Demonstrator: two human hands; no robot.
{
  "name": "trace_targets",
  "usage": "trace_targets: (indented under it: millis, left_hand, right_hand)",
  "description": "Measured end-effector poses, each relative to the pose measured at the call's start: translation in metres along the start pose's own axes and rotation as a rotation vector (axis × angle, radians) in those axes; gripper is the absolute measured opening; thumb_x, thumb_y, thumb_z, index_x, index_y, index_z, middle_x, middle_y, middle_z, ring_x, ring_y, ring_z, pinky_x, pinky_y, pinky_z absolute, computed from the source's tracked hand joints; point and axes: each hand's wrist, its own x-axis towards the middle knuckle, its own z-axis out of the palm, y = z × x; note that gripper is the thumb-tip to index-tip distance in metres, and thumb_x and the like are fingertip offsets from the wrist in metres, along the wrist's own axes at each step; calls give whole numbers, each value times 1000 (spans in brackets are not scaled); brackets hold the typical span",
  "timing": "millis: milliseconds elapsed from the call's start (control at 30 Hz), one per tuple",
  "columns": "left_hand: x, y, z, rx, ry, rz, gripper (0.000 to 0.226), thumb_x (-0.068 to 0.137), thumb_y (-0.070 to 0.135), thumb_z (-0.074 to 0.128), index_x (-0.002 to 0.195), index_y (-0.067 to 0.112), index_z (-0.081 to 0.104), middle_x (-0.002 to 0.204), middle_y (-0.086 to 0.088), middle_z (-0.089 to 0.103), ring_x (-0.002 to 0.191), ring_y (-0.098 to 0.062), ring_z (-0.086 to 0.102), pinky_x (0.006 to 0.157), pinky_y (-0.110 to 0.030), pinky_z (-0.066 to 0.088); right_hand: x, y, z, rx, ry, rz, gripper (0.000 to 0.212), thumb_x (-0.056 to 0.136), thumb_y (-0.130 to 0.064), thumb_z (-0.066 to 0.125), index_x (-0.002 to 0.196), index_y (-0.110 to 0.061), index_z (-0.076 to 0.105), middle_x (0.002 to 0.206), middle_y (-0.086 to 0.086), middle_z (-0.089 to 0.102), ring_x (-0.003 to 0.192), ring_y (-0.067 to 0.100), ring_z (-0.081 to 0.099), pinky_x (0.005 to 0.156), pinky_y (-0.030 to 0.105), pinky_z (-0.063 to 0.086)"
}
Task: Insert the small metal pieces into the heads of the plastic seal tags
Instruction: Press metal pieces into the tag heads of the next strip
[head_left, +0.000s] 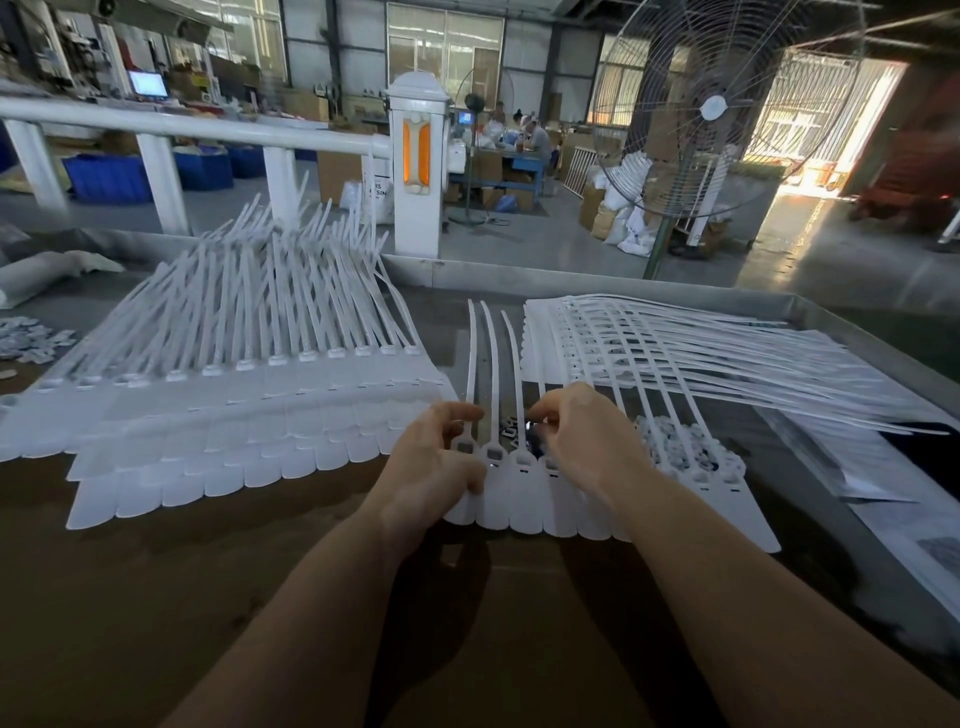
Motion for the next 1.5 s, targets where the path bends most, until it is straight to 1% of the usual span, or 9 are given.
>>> trace_targets:
  millis: [100,200,400,533,733,867,1133,1267,1500]
  left_hand:
    - [0,0,0,16,-6,-3,59,71,-10,57,118,26,50,106,7,41,103,-14,41,72,-21,38]
    - [0,0,-1,29,-12,-9,59,71,-8,57,117,27,52,110,5,41,106,-14,39,71,-21,37]
    - [-1,-1,0,83,-7,-11,52,70,-4,57,108,31,55,116,1,43,105,-15,41,70,-21,38]
    - [-1,1,1,106,-1,-15,49,71,-3,57,104,32,55,109,4,42,103,-15,41,71,-23,39]
    - [-3,4,0,137,-2,-14,47,71,-2,57,106,28,57,113,0,45,106,-17,42,75,-26,40]
    - [-2,4,0,168,-2,-10,43,74,0,56,107,28,57,114,0,44,107,-18,41,79,-28,39]
    - [-3,-1,8,485,212,208,18,85,24,63,103,27,59,107,5,48,96,-8,49,81,-17,39]
    - [-3,-3,12,574,355,328,17,83,28,67,99,25,65,93,14,43,90,-7,48,78,-15,40]
    - [-3,-4,18,635,315,375,18,81,28,68,98,26,68,91,16,46,100,-10,47,88,-25,41]
  right_hand:
    - [2,0,-1,-23,-60,3,23,92,-18,55,111,-23,68,98,-2,64,86,15,61,73,28,48]
    - [4,-1,-1,-31,-96,11,24,91,-18,56,111,-23,68,111,0,66,91,18,63,76,30,51]
    - [1,-4,4,-69,-15,36,16,87,-17,61,93,-25,73,84,-5,71,70,13,64,63,27,53]
    - [0,-4,5,-50,26,30,15,86,-16,62,93,-25,72,87,-6,70,74,12,63,65,28,51]
    - [-2,3,5,194,61,84,11,88,-12,60,95,-15,69,97,1,67,83,17,64,76,35,55]
    - [-10,5,-2,377,112,92,7,88,-10,61,86,-15,65,85,-3,64,76,10,60,64,12,46]
    - [-34,10,-5,630,116,52,13,86,-7,62,83,-20,63,81,-3,66,76,5,61,67,9,48]
    - [-38,13,-3,662,128,39,14,85,-7,63,82,-20,64,80,-1,66,76,9,62,70,15,49]
    - [-40,12,-3,681,128,24,15,85,-3,62,84,-18,65,80,1,68,77,12,64,76,27,54]
